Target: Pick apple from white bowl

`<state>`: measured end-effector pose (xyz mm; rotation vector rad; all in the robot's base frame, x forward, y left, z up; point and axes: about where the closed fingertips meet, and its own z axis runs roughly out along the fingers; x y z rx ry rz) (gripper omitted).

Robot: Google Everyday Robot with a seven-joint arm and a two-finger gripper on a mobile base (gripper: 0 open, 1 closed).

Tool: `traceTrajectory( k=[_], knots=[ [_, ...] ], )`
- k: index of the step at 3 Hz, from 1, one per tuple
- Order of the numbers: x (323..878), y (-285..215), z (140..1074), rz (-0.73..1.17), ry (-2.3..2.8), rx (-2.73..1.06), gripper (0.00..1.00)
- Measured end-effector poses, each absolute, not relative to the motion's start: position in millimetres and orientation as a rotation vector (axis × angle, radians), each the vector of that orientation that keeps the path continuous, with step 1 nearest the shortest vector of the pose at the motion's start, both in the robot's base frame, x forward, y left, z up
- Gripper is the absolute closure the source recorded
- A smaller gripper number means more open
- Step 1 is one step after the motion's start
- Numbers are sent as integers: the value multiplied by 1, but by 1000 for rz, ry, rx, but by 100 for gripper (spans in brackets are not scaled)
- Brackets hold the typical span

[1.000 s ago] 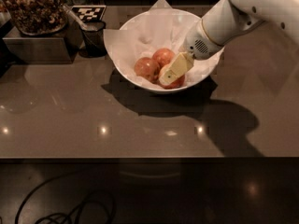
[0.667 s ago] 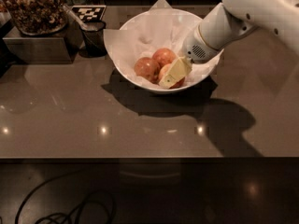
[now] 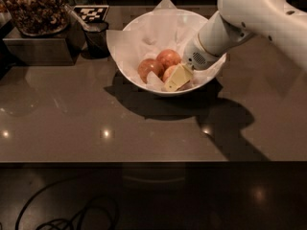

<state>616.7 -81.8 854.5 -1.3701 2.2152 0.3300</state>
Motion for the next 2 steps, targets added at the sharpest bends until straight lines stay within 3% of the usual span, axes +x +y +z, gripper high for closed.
traceTrajectory(
  k=[2],
  knots=[
    [619,-84,846,319,2232,-1379,63]
  ],
)
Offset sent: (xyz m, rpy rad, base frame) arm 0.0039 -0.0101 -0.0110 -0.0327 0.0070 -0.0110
